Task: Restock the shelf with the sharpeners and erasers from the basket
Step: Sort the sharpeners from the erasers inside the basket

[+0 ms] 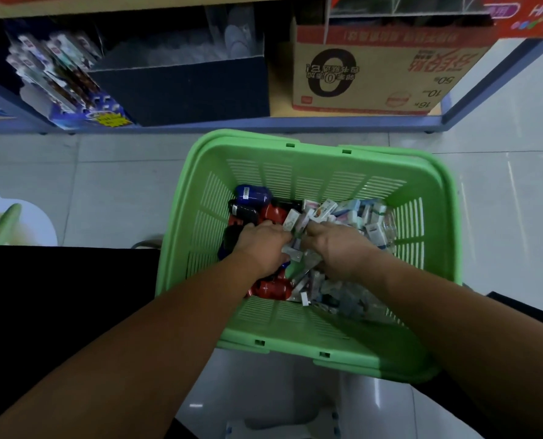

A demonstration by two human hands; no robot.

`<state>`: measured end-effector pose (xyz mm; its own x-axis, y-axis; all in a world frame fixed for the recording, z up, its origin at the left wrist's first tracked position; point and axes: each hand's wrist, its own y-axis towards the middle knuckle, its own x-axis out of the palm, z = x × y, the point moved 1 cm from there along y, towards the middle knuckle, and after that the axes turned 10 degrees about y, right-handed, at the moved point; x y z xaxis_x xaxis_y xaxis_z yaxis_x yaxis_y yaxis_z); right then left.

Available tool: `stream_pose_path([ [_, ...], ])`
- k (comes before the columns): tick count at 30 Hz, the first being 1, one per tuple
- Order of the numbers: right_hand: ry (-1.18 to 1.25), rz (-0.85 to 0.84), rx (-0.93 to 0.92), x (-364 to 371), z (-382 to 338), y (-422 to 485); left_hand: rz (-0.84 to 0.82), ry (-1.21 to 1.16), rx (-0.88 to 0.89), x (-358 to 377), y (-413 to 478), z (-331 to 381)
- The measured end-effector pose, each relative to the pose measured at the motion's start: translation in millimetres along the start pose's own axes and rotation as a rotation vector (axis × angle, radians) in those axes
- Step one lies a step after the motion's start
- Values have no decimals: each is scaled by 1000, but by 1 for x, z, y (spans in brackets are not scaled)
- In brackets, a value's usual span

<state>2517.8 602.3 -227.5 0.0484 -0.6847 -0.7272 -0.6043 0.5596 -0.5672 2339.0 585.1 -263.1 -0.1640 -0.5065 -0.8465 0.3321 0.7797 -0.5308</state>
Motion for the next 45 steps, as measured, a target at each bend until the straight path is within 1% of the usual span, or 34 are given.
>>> stream_pose_path([
  [3,-36,34,9,-14,3,-10,15,22,-4,1,6,3],
  [5,-73,67,9,-26,5,-18,31,-19,28,1,10,6],
  [7,-164,108,10,-38,14,-29,16,-54,69,2,13,8],
  [11,-211,219,67,-46,29,-47,-20,35,40,1,21,13],
  [13,-245,269,127,-47,27,-49,-24,72,30,0,24,16],
  [15,-207,236,229,-49,25,-50,-42,104,25,-2,27,16],
  [17,-112,224,322,-52,27,-51,-60,134,11,-3,28,15],
  [20,-16,285,352,-56,29,-52,-75,176,20,-2,28,17],
  [22,-31,278,352,-57,26,-53,-77,182,33,0,28,17],
  [26,-100,305,328,-60,24,-56,-121,87,90,2,26,17],
  [30,-58,340,322,-62,24,-60,-135,-14,122,3,26,25],
  [33,-6,355,312,-60,23,-63,-142,29,137,2,21,26],
  [35,19,371,270,-59,20,-64,-149,83,135,4,18,24],
  [38,113,398,140,-54,9,-66,-131,76,120,3,18,24],
  [40,260,299,120,-46,-6,-61,-156,80,110,0,19,23],
  [42,415,123,164,-33,-17,-49,-206,84,126,-2,21,23],
  [44,412,15,170,-18,-21,-33,-231,86,145,-3,19,21],
  [45,391,-12,181,-12,-20,-25,-225,57,148,-3,18,20],
])
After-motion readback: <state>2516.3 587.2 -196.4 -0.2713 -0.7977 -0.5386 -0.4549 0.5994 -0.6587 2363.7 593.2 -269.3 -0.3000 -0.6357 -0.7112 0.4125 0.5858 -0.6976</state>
